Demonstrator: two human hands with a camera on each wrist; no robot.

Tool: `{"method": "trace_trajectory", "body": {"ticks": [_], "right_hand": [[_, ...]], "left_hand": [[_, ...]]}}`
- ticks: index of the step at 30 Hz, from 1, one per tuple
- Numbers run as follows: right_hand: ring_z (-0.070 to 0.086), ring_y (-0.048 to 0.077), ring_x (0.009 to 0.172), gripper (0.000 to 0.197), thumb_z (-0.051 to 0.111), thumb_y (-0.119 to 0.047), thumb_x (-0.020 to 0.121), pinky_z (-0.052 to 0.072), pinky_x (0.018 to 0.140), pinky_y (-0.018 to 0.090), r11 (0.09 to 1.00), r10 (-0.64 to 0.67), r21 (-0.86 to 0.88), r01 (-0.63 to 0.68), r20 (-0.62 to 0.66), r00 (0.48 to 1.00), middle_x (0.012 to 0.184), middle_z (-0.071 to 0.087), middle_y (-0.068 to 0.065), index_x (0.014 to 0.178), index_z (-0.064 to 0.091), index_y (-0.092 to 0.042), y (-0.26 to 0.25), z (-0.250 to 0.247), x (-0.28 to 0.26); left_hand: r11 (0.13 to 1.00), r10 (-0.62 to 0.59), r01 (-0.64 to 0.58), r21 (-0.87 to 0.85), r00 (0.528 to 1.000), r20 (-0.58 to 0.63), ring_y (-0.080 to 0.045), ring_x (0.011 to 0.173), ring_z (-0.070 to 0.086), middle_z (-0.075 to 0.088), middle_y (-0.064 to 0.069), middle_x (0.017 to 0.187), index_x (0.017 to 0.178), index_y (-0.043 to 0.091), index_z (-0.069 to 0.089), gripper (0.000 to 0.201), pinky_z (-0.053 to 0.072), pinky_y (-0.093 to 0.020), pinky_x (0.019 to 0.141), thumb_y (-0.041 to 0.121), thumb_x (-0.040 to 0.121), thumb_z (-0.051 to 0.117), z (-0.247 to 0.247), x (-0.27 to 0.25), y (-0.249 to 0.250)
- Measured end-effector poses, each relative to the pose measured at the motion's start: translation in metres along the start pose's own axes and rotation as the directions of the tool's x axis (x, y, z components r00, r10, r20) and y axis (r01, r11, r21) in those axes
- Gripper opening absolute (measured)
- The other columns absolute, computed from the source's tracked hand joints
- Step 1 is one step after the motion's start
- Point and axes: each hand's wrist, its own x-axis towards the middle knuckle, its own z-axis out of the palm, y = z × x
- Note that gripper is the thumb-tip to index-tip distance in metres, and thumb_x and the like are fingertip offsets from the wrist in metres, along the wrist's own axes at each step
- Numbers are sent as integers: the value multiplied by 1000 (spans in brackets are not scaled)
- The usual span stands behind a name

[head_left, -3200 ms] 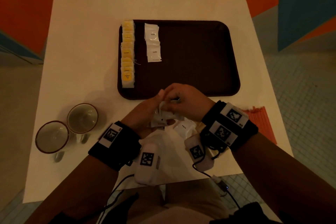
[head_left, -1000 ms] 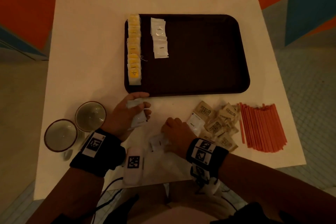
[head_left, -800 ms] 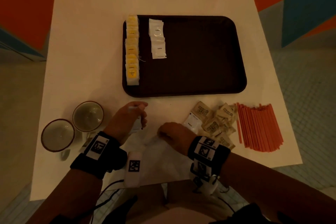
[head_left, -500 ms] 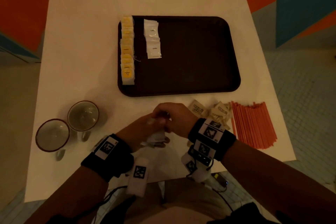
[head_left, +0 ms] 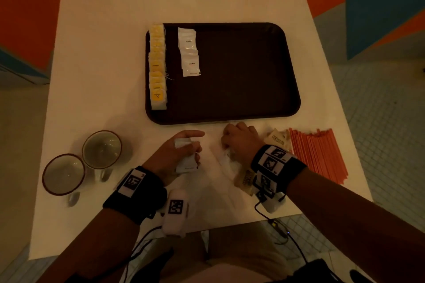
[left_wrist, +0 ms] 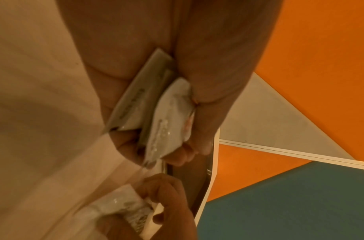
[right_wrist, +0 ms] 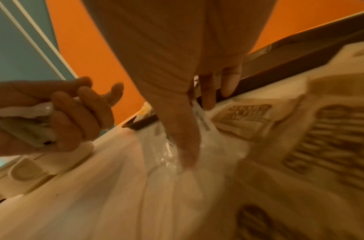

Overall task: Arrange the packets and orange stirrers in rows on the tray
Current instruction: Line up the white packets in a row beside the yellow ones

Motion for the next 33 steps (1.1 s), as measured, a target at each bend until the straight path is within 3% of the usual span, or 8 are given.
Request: {"method": "trace_trajectory", "body": {"ticks": [5,8,10,13,22,26,29,33], "right_hand": [[53,18,98,21,52,-19,89,40,86,25,926,10,375,42,-135,991,105,57,3,109,60,-16,1,-8,4],[43,7,84,30,54,-14,89,36,71,6,818,163,546,183,-523,836,98,44,-3,119,59,-14,-13,-15,-7],[41,6,82,36,54,-11,88,35,68,6,783,180,563,266,-614,768,97,42,-4,124,54,-14,-31,-19,-9],[40,2,82,27,56,-6,85,35,68,8,733,138,603,316,-587,798,97,49,-3,110,57,-13,-54,-20,-4],[53,12,91,12,62,8,72,43,78,14,745,84,471,472,-769,634,96,61,11,75,64,-3,-40,-20,-4],[51,1,96,16,60,10,74,42,83,10,686,144,540,488,-758,636,100,55,3,76,68,-3,-31,-27,-4],[51,-1,102,31,47,10,80,45,88,16,617,219,639,459,-700,680,106,55,-1,93,68,-9,-30,-29,-2],[61,14,91,24,52,-6,89,55,78,27,262,385,890,373,-451,806,102,60,1,110,58,-15,-37,-35,-7]], "left_hand": [[994,4,-20,-106,988,-154,-21,84,64,58,-4,83,101,21,60,27,54,-36,78,40,90,44,4,9,3],[992,21,-43,-120,984,-178,-22,98,65,60,-4,92,107,23,58,38,54,-38,82,50,89,38,7,13,6],[995,38,-48,-87,993,-114,-19,91,66,62,-8,100,115,19,56,50,54,-31,67,55,86,36,13,12,9],[993,86,-90,-81,995,-46,-20,83,64,60,-18,110,124,13,51,70,52,-29,62,62,77,36,21,13,13],[979,100,-117,-167,989,-109,-20,83,62,61,-7,99,110,23,55,32,55,-27,58,43,93,36,16,8,32],[982,172,-178,-62,981,-85,-17,72,65,64,-6,91,97,20,59,15,55,-27,55,10,86,54,16,6,36],[973,223,-228,-33,968,-118,-14,70,67,65,-6,90,95,18,58,18,55,-28,57,3,84,56,18,7,37],[958,277,-287,-31,945,-174,-17,76,67,66,-7,94,97,19,59,18,56,-28,59,6,85,56,16,9,38]]}}
